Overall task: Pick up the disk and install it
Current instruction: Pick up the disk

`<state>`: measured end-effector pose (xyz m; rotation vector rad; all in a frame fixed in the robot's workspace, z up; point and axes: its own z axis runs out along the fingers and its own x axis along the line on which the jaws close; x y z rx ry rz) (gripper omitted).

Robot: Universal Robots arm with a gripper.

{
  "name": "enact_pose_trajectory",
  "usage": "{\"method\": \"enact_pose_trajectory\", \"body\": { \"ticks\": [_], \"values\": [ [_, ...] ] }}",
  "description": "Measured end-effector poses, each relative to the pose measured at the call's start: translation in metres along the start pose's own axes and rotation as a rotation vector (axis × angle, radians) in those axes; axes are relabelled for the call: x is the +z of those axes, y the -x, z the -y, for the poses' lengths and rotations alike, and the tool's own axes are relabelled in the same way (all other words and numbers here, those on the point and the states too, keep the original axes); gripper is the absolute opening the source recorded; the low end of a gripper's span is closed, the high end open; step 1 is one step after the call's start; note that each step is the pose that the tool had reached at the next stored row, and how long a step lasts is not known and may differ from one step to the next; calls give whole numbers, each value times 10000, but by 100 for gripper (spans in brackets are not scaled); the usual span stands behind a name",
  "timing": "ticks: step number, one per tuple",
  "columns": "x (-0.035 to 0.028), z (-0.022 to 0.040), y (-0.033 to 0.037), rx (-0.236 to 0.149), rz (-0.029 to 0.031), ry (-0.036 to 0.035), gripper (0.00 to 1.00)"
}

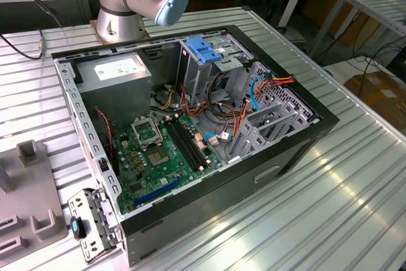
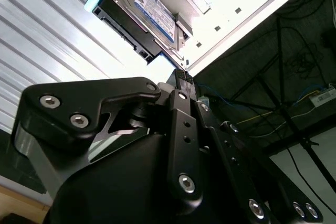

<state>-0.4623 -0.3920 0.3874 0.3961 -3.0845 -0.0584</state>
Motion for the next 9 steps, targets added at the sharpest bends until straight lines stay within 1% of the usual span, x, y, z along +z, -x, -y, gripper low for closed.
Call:
{"method": "enact_pose_trajectory", "body": {
  "ticks": [9],
  "values": [
    [0, 0, 0, -163, -6, -4, 11]
  ]
}}
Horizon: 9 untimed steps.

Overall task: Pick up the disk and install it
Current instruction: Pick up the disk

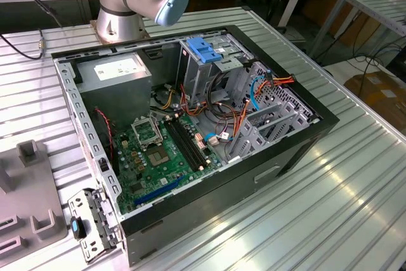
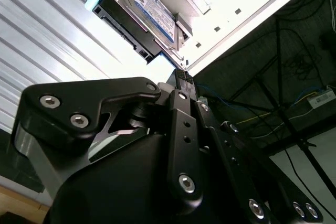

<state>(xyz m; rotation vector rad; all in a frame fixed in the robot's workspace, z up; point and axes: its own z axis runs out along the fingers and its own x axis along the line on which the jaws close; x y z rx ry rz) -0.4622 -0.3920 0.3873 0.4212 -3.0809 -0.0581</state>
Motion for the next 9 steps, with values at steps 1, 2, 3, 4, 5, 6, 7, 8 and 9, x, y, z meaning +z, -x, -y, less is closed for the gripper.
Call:
{"method": "enact_pose_trajectory", "body": {
  "ticks": [1, 2, 3, 4, 5, 6, 7, 8, 9],
  "values": [
    [0, 0, 0, -18, -1, 0, 11],
    [0, 0, 0, -39, -2, -1, 11],
    [0, 0, 0, -59, -2, -2, 11],
    [0, 0, 0, -76, -4, -2, 11],
    [0, 0, 0, -96, -4, -3, 11],
    [0, 0, 0, -121, -5, -3, 11],
    [0, 0, 0, -139, -6, -4, 11],
    [0, 0, 0, -165, -7, -4, 11],
    [0, 0, 0, -181, -8, -5, 11]
  ]
}}
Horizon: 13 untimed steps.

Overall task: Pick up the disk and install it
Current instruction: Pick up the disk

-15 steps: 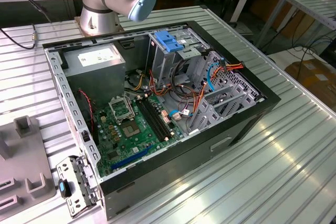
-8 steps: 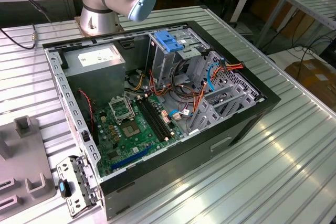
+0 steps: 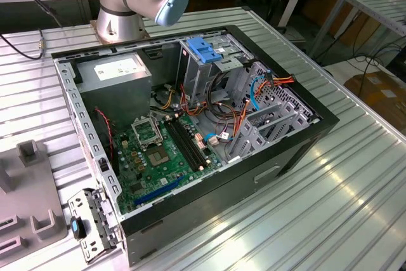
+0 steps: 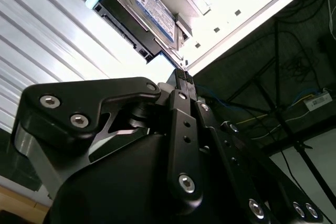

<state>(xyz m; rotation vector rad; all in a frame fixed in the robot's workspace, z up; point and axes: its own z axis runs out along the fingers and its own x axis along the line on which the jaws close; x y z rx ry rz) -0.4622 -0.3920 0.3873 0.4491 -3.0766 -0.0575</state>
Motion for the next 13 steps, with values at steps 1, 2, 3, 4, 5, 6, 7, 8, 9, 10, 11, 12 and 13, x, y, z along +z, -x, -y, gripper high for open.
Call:
{"method": "enact_pose_trajectory", "body": {
  "ticks": [1, 2, 3, 4, 5, 6, 7, 8, 9, 10, 11, 12, 13],
  "values": [
    [0, 0, 0, -22, 0, 0, 11],
    [0, 0, 0, -35, -1, -1, 11],
    [0, 0, 0, -50, -2, -1, 11],
    [0, 0, 0, -63, -2, -1, 11],
    [0, 0, 0, -100, -4, -2, 11],
    [0, 0, 0, -134, -5, -3, 11],
    [0, 0, 0, -174, -7, -4, 11],
    [0, 0, 0, -217, -9, -5, 11],
    [0, 0, 0, -266, -11, -6, 11],
    [0, 0, 0, -321, -13, -8, 11],
    [1, 0, 0, -390, -15, -10, 11],
    [0, 0, 0, -476, -19, -12, 11],
    [0, 0, 0, -575, -23, -15, 11]
  ]
}}
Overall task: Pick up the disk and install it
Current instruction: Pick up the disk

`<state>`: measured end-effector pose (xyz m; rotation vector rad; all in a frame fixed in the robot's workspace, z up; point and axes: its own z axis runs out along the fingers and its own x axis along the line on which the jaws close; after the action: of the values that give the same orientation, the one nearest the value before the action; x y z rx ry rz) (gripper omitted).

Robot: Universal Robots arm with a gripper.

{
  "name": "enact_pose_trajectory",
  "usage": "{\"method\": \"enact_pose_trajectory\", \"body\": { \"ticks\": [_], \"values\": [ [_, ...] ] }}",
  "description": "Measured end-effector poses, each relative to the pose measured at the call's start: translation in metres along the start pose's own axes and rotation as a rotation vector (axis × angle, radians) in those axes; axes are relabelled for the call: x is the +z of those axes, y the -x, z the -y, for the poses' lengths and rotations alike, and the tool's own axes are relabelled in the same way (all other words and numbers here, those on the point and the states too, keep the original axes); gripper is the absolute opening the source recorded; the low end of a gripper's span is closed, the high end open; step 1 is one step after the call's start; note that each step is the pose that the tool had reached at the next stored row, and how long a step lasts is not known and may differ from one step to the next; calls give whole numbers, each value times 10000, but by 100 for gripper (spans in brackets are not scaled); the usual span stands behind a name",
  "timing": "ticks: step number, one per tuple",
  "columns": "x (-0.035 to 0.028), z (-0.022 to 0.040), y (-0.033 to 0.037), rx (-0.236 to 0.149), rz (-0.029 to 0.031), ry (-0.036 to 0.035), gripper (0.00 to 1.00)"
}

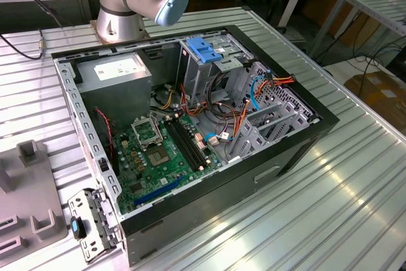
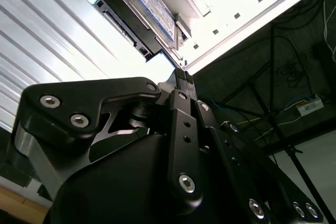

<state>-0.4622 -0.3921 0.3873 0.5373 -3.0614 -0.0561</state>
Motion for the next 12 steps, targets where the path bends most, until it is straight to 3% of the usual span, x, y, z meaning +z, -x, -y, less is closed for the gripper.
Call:
{"method": "enact_pose_trajectory", "body": {
  "ticks": [6, 12],
  "values": [
    [0, 0, 0, -699, -29, -18, 11],
    [6, 0, 0, -1721, -70, -45, 11]
  ]
}}
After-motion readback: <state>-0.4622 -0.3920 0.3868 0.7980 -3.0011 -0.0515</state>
